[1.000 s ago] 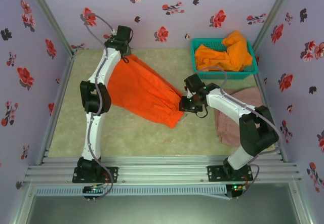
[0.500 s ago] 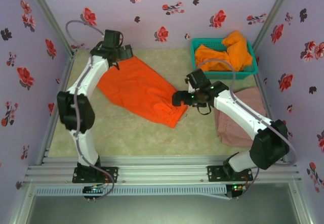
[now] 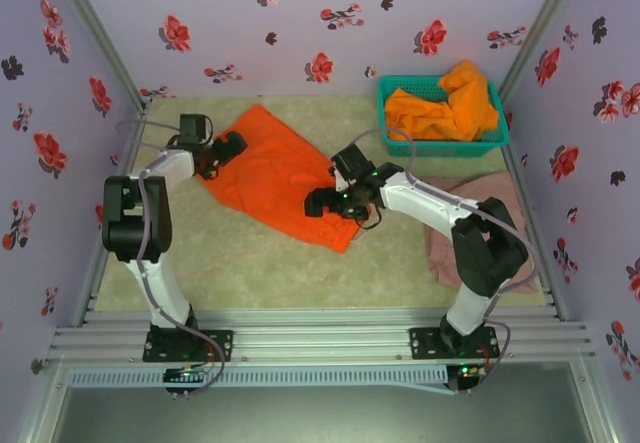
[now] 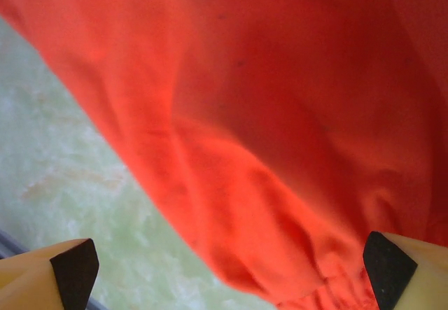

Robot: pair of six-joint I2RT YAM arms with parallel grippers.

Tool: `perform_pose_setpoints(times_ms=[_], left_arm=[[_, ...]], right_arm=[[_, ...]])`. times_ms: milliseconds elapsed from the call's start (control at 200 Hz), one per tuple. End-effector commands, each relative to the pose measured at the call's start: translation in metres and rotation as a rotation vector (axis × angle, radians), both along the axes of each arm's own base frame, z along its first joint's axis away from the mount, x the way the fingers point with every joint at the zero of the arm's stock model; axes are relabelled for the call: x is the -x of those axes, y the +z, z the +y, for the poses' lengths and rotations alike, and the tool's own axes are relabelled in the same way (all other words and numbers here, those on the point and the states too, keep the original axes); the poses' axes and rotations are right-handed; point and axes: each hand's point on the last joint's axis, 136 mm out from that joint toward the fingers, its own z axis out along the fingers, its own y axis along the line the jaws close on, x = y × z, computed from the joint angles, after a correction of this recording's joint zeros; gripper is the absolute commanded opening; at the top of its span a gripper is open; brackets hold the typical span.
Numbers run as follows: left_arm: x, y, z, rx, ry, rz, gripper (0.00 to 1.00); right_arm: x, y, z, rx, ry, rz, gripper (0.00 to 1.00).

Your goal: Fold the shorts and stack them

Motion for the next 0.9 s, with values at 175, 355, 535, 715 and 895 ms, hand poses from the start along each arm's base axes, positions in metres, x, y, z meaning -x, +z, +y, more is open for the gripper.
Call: perform_pose_setpoints(times_ms=[175,355,535,715,895], left_arm=[[0.017,-0.034,0.013,-0.01,0.06,0.009,0.99],[0.064,-0.042,0.03,-0.057,0.14,0.049,0.99],[0.127,-0.047,0.04,-0.104,0.208,0.071,0.99],[0.182,-0.044,0.028,-0.052,0.231,0.039,0.99],[0.195,0.03,0.035,-0.043,0.233,-0.197,0.99]], right_arm=[[-0.023,-0.035,-0.037,0.13,-0.024,0.059,0.99],[-0.038,-0.043,-0.05,0.178,0.008,0.077,0.99],[-0.062,-0.036,-0.053,0.2,0.073,0.056,0.99],[-0.081,-0.014,-0.053,0.235,0.105,-0.012,0.99],[-0.072,0.046,-0.032,0.045,0.071,-0.204,0.99]])
